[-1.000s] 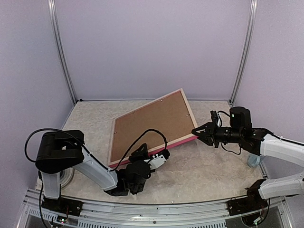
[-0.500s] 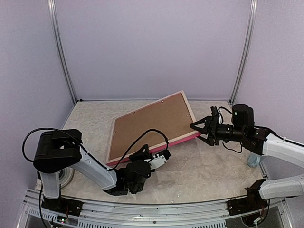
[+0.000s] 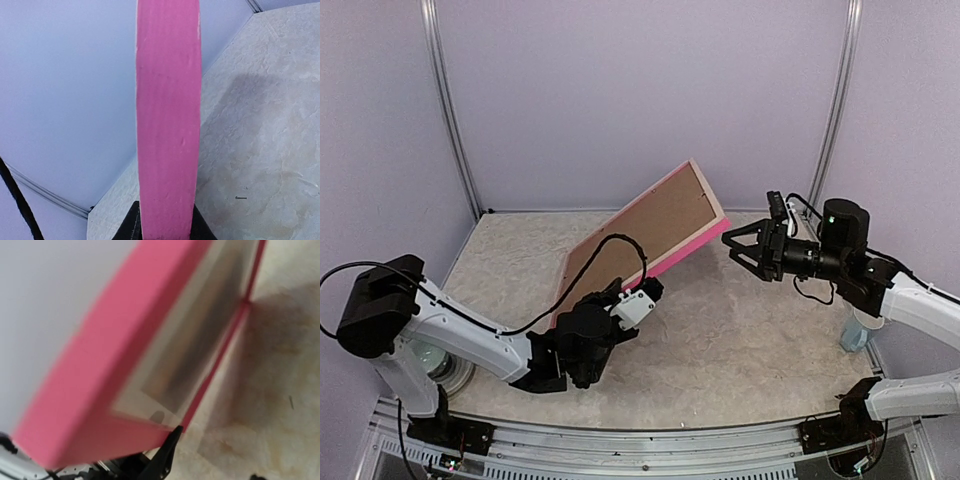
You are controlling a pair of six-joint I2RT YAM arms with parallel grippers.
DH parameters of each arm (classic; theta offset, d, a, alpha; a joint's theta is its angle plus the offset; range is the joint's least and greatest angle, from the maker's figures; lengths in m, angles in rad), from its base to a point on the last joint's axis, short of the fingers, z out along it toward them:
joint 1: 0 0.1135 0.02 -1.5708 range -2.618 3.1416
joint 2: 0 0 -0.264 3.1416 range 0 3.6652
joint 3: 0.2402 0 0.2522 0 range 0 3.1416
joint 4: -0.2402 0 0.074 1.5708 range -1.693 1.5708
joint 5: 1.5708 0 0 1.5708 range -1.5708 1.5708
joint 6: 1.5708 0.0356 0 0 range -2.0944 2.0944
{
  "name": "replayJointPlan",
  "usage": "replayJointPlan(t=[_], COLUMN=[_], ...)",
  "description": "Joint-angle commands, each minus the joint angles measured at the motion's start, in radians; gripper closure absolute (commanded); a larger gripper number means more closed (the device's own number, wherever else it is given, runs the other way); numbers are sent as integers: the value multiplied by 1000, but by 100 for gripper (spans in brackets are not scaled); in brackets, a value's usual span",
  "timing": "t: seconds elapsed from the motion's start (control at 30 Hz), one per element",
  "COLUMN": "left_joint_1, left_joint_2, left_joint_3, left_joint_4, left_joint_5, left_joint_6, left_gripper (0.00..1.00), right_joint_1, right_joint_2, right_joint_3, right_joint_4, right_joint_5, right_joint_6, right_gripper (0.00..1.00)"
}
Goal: Put the photo into the frame
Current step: Turn over the photo frame.
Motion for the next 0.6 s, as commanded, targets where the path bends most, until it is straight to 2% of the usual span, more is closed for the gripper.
replayJointPlan(t=[0.0, 0.2, 0.57], left_joint_1=[-5, -8, -9], left_joint_2=[-97, -195, -350], left_joint_3=[-7, -3, 42], left_joint_4=[55, 9, -104], left_joint_5=[118, 161, 219], left_joint_6=[-193, -272, -386], left_gripper=[89, 89, 89], right_joint_1=[7, 7, 6], right_joint_2=[-16, -19, -8], right_joint_3=[46, 72, 79], right_joint_4=[75, 82, 17], right_joint_5=[-59, -68, 43], right_joint_6=[-61, -117, -219], right_gripper=[24, 22, 19])
